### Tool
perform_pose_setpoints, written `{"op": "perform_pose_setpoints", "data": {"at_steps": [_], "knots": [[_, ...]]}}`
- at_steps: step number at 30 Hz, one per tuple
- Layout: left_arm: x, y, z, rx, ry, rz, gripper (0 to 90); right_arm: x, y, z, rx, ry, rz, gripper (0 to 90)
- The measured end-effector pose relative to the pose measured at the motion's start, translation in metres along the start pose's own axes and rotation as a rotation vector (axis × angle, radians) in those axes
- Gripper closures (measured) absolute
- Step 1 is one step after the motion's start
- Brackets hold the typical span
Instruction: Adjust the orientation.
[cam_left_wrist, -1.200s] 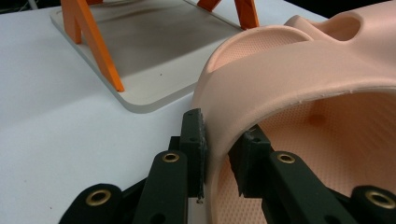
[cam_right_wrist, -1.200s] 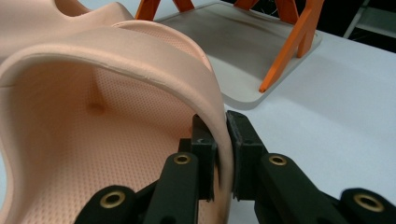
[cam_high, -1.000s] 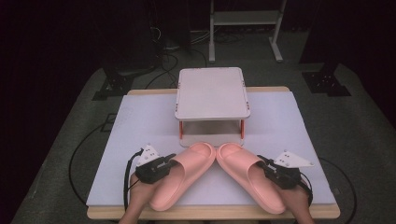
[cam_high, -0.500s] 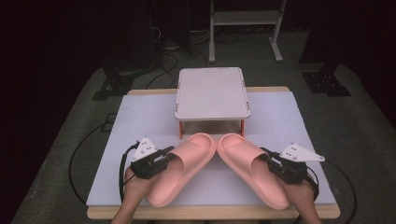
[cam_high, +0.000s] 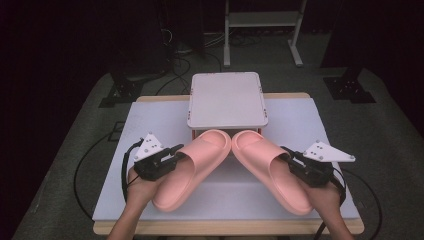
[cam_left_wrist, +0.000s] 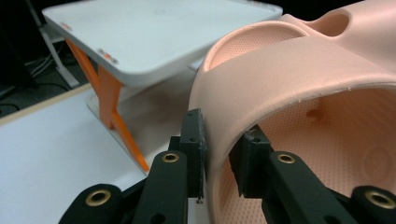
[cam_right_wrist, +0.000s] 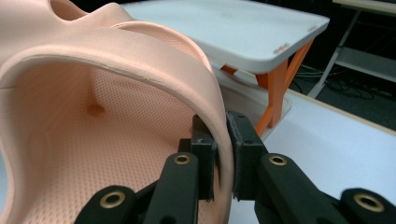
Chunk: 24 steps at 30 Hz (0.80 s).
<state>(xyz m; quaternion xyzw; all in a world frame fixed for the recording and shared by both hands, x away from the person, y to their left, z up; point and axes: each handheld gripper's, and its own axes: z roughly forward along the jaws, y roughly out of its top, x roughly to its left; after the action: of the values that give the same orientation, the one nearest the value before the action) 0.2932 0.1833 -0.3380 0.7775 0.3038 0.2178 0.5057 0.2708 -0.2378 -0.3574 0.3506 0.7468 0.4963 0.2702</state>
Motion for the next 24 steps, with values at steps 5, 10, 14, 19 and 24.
{"op": "perform_pose_setpoints", "data": {"at_steps": [5,10,14,19,24], "knots": [[0.004,0.014,-0.003,-0.016,0.008,0.005,75.9,-0.003,0.015,-0.002,-0.021,-0.007,-0.003,81.5],[0.007,0.019,-0.002,-0.018,0.011,0.0,75.9,-0.005,0.023,-0.001,-0.025,-0.008,-0.004,81.5],[0.009,0.025,-0.002,-0.027,0.014,-0.004,75.9,-0.007,0.028,0.0,-0.029,-0.011,-0.004,81.5],[0.012,0.033,-0.001,-0.033,0.014,-0.002,75.9,-0.011,0.037,0.0,-0.038,-0.018,-0.001,81.5],[0.017,0.042,0.002,-0.037,0.017,-0.002,75.9,-0.015,0.044,0.002,-0.041,-0.019,0.001,81.5]]}}
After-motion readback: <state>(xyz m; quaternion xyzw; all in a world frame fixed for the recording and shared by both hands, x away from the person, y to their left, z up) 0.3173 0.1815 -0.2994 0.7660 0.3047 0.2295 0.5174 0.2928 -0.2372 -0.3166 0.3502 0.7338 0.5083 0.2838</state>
